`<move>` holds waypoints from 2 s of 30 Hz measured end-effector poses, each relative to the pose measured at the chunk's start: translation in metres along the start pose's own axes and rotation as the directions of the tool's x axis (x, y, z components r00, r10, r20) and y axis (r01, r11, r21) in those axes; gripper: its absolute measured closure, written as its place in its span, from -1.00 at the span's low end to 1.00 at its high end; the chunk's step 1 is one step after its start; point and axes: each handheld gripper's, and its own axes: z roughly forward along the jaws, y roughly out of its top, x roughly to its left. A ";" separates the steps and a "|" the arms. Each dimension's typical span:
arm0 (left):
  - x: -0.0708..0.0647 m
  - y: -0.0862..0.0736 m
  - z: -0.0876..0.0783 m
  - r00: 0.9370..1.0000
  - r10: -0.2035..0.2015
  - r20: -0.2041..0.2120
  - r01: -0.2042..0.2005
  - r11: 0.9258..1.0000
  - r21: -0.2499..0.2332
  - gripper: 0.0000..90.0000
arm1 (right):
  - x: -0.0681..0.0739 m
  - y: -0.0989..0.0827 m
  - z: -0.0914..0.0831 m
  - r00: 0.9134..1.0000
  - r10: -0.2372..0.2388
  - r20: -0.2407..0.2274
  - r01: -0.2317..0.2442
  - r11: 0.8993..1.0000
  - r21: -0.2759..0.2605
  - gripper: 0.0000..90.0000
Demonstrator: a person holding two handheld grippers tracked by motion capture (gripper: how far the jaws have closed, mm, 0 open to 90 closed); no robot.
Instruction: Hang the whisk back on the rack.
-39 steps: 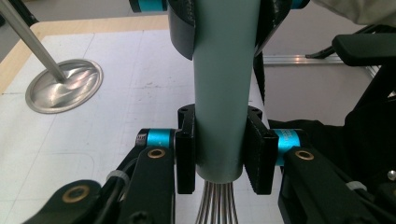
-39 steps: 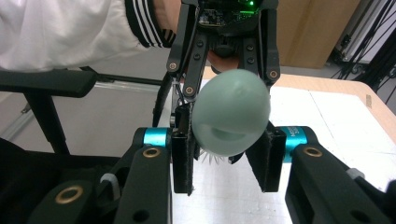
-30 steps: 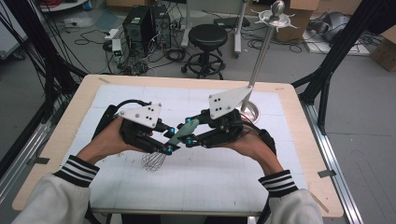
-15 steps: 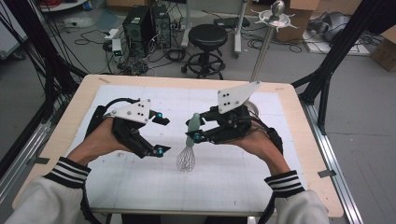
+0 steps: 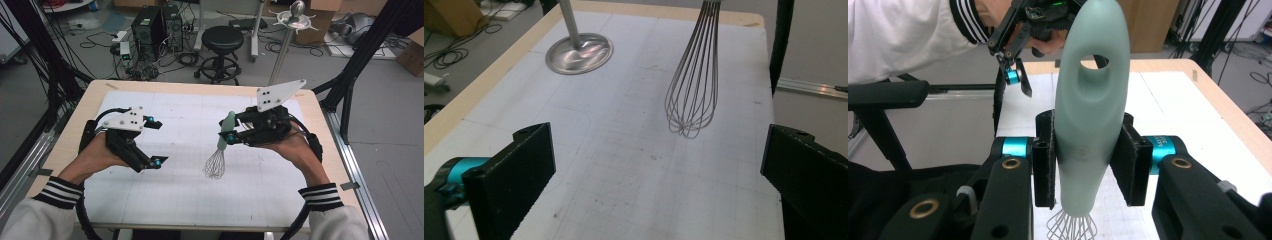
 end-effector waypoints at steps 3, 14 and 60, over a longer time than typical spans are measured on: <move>0.002 -0.007 -0.005 1.000 -0.005 -0.012 0.005 1.000 -0.002 -0.96 | -0.003 -0.002 -0.008 1.000 0.008 0.006 -0.008 1.000 0.006 0.47; 0.003 -0.027 -0.018 0.999 -0.025 -0.032 0.024 0.999 -0.020 -0.96 | -0.015 -0.012 -0.040 0.997 0.047 0.054 -0.048 0.999 0.017 0.47; 0.006 -0.084 -0.057 0.977 -0.132 -0.169 0.108 0.984 -0.144 -0.96 | -0.084 -0.026 -0.166 0.937 0.201 0.285 -0.213 0.977 0.009 0.47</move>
